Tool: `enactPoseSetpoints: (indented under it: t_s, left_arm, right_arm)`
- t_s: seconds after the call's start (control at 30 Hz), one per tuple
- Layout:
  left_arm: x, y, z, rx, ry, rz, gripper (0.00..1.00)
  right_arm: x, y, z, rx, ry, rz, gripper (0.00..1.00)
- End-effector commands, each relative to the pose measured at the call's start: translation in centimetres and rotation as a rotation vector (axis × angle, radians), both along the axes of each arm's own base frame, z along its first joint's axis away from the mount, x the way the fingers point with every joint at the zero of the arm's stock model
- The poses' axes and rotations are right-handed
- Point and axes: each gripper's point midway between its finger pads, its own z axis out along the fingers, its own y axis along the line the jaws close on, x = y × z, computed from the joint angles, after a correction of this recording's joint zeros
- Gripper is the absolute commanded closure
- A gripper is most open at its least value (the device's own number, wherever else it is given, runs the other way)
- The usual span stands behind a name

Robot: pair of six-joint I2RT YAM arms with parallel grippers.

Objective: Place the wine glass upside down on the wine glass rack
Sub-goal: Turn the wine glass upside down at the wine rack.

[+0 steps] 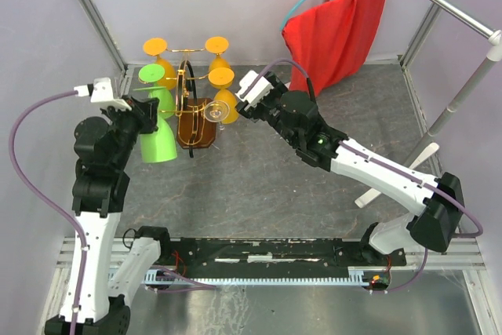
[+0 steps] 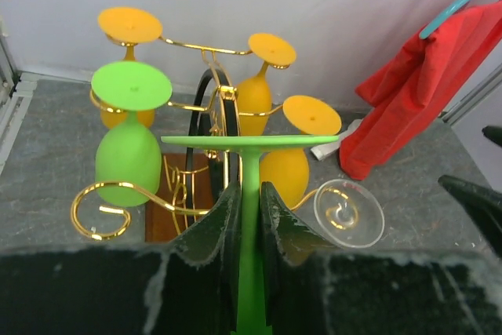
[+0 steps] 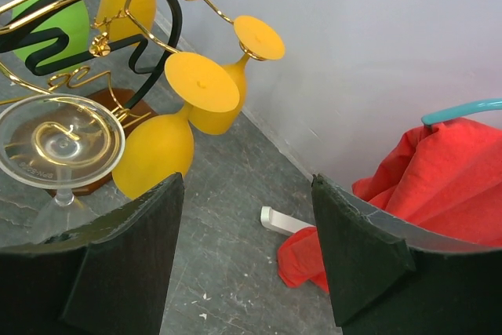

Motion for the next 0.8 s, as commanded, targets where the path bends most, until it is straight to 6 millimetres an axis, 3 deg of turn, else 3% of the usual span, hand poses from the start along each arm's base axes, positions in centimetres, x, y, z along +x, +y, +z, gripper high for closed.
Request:
enactPoseSetpoints:
  t_s: [0.0,0.2,0.63,0.77]
  left_arm:
    - [-0.6,0.5,-2.3,0.026,-0.016,0.018,0.97]
    - [-0.9,2.2,-5.0,0.0,-0.139,0.116,0.97]
    - [-1.1,4.5,-5.6,-0.005,-0.389,0.247,0.97]
    - [-0.8,5.2,-7.9,0.011,-0.386,0.284,0.97]
  right_arm:
    - [0.2,0.1,2.7,0.068,-0.026,0.012,0.26]
    - [0.4,-0.2,2.0,0.058,-0.014,0.013,0.26]
    - [0.9,-0.9,1.0,0.033,-0.006,0.021,0.26]
    - [1.2,-0.9,0.7,0.033,-0.001,0.025,0.26]
